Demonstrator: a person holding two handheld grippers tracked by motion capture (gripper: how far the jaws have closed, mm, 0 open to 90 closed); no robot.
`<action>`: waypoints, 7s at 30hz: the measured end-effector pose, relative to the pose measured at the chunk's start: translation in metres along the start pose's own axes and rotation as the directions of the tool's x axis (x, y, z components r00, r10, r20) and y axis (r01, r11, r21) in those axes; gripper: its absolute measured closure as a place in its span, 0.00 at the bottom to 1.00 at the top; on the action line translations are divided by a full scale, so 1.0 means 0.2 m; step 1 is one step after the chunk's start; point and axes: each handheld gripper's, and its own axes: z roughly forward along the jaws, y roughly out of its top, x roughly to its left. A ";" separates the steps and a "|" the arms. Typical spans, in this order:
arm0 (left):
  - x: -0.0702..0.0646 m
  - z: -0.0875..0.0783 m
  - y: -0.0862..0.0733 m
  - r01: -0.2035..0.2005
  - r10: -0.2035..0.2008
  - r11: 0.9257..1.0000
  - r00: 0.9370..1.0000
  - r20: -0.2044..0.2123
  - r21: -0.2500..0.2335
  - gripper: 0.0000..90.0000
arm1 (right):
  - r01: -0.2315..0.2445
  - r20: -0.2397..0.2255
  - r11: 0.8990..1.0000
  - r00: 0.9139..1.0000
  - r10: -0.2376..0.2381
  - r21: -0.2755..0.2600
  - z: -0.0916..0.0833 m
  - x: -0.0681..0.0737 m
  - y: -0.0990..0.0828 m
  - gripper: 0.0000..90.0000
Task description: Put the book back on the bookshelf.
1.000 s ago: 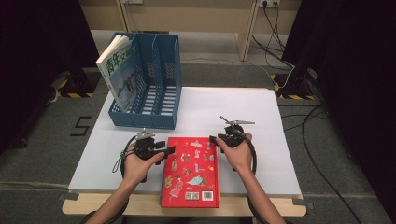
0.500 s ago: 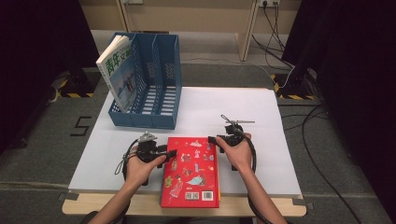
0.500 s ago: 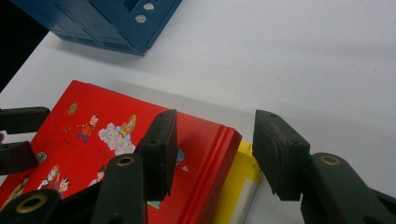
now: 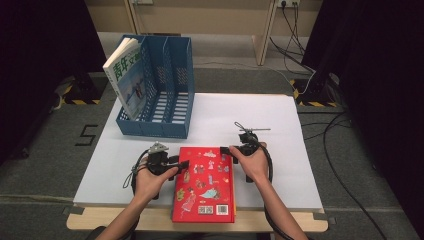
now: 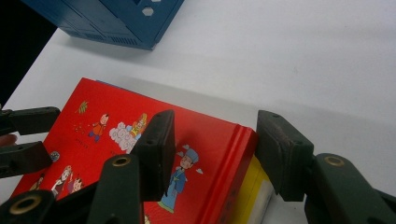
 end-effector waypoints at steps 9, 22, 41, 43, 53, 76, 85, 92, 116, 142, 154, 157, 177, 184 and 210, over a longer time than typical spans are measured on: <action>-0.01 0.00 0.00 -0.013 0.013 1.000 1.000 -0.009 0.000 0.52 | 0.007 0.012 1.000 1.000 -0.007 -0.016 -0.03 0.03 0.02 0.60; -0.02 0.00 -0.01 -0.017 0.017 1.000 1.000 -0.013 -0.009 0.53 | -0.057 -0.039 0.998 0.998 0.057 0.008 -0.06 -0.02 0.01 0.61; -0.03 0.00 -0.01 -0.021 0.021 1.000 1.000 -0.016 -0.011 0.53 | -0.121 -0.095 0.986 0.987 0.132 0.113 -0.02 -0.06 -0.01 0.52; -0.03 0.00 -0.01 -0.026 0.026 1.000 0.999 -0.020 -0.006 0.53 | -0.114 -0.089 0.988 0.988 0.123 0.106 -0.02 -0.05 -0.01 0.53; -0.03 0.00 0.00 -0.040 0.039 0.999 0.999 -0.030 -0.010 0.53 | -0.101 -0.090 0.993 0.990 0.106 0.061 -0.10 0.01 0.04 0.65; 0.00 -0.03 0.03 -0.005 0.005 0.999 1.000 0.008 -0.042 0.52 | -0.257 -0.246 0.962 0.931 0.271 0.088 -0.16 -0.04 0.10 0.83; 0.01 -0.11 0.08 0.015 -0.013 0.992 1.000 0.017 -0.123 0.51 | -0.276 -0.337 0.961 0.901 0.272 0.037 -0.24 0.00 0.17 0.88; 0.02 -0.14 0.10 0.023 -0.021 0.988 1.000 0.019 -0.151 0.50 | -0.269 -0.357 0.963 0.901 0.245 -0.019 -0.31 0.03 0.22 0.89; 0.01 -0.19 0.13 0.024 -0.019 0.968 1.000 0.024 -0.250 0.49 | -0.203 -0.350 0.928 0.933 0.086 -0.314 -0.58 0.12 0.34 0.90; -0.01 -0.21 0.17 0.003 0.002 0.958 1.000 0.017 -0.286 0.49 | -0.011 -0.130 0.837 0.989 -0.072 -0.547 -0.69 0.32 0.45 0.90; -0.05 -0.20 0.21 -0.029 0.037 0.951 0.999 0.020 -0.307 0.46 | 0.048 -0.060 0.803 0.993 -0.104 -0.594 -0.66 0.38 0.48 0.90; -0.06 -0.20 0.21 -0.034 0.042 0.950 0.999 0.019 -0.310 0.45 | 0.053 -0.056 0.802 0.993 -0.107 -0.595 -0.66 0.38 0.48 0.90; -0.13 -0.19 0.27 -0.079 0.089 0.942 0.996 0.015 -0.327 0.42 | 0.103 0.005 0.775 0.992 -0.129 -0.624 -0.62 0.44 0.50 0.90; -0.14 -0.19 0.29 -0.094 0.103 0.937 0.995 0.010 -0.335 0.41 | 0.112 0.019 0.771 0.991 -0.129 -0.627 -0.59 0.44 0.49 0.90; -0.14 -0.18 0.29 -0.108 0.112 0.938 0.994 -0.006 -0.330 0.41 | 0.156 0.102 0.729 0.988 -0.118 -0.667 -0.51 0.48 0.55 0.90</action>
